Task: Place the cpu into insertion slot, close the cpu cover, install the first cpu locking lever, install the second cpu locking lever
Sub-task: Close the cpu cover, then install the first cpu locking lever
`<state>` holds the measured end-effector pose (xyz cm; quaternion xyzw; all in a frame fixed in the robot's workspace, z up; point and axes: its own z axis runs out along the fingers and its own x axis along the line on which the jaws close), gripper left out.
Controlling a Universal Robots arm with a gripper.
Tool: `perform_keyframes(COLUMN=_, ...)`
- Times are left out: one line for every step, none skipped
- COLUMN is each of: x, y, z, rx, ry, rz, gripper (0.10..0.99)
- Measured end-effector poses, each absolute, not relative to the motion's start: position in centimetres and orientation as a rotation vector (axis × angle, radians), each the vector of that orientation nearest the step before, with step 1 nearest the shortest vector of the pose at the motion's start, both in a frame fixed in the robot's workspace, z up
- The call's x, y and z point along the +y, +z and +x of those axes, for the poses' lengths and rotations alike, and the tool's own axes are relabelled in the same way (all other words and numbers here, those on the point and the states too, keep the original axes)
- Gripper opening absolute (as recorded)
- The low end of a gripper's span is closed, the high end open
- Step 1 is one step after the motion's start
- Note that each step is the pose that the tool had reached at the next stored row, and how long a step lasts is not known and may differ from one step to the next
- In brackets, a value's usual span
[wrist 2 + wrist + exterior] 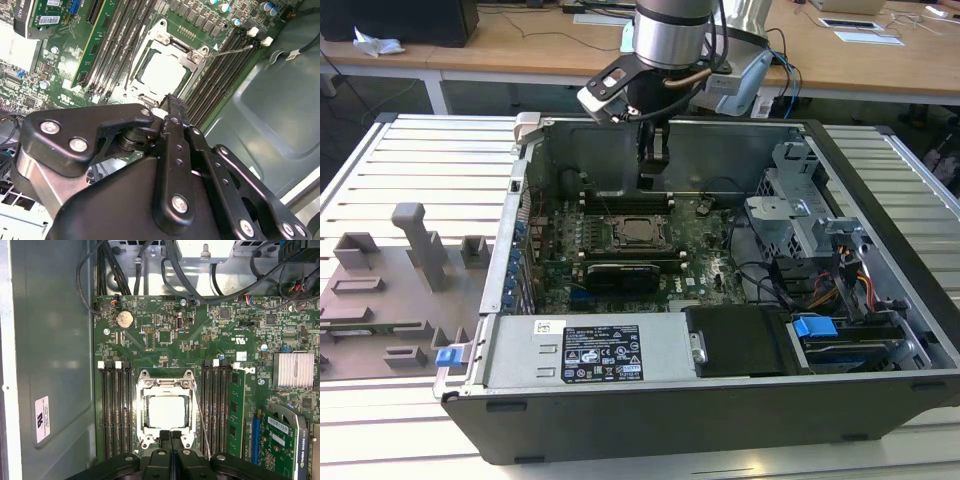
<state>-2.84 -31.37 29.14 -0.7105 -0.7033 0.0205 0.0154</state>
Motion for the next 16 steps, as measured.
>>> perform_keyframes(x=-31.37, y=29.14, z=-2.84, rx=-2.188, ry=0.064, rz=-2.210, gripper=0.106)
perform_keyframes(x=-31.37, y=29.14, z=-2.84, rx=-2.188, ry=0.064, rz=-2.210, gripper=0.106)
perform_keyframes(x=-31.37, y=29.14, z=-2.84, rx=-2.188, ry=0.064, rz=-2.210, gripper=0.106)
perform_keyframes(x=-31.37, y=29.14, z=-2.84, rx=-2.188, ry=0.063, rz=-2.210, gripper=0.106)
perform_keyframes(x=-31.37, y=29.14, z=-2.84, rx=-2.188, ry=0.063, rz=-2.210, gripper=0.106)
perform_keyframes(x=-31.37, y=29.14, z=-2.84, rx=-2.192, ry=0.063, rz=-2.205, gripper=0.106)
perform_keyframes(x=-31.37, y=29.14, z=-2.83, rx=-2.221, ry=0.064, rz=-2.177, gripper=0.106)
perform_keyframes(x=-31.37, y=29.14, z=-2.84, rx=-2.243, ry=0.065, rz=-2.156, gripper=0.106)
perform_keyframes(x=-31.37, y=29.14, z=-2.84, rx=-2.256, ry=0.065, rz=-2.142, gripper=0.106)
perform_keyframes(x=-31.37, y=29.14, z=-2.84, rx=-2.297, ry=0.066, rz=-2.099, gripper=0.106)
perform_keyframes(x=-31.37, y=29.14, z=-2.84, rx=-2.328, ry=0.066, rz=-2.066, gripper=0.106)
perform_keyframes(x=-31.37, y=29.14, z=-2.84, rx=-2.352, ry=0.067, rz=-2.040, gripper=0.106)
perform_keyframes(x=-31.37, y=29.14, z=-2.84, rx=-2.376, ry=0.067, rz=-2.011, gripper=0.106)
perform_keyframes(x=-31.37, y=29.14, z=-2.84, rx=-2.393, ry=0.068, rz=-1.992, gripper=0.106)
perform_keyframes(x=-31.37, y=29.14, z=-2.84, rx=-2.408, ry=0.068, rz=-1.974, gripper=0.106)
perform_keyframes(x=-31.37, y=29.14, z=-2.84, rx=-2.436, ry=0.069, rz=-1.941, gripper=0.106)
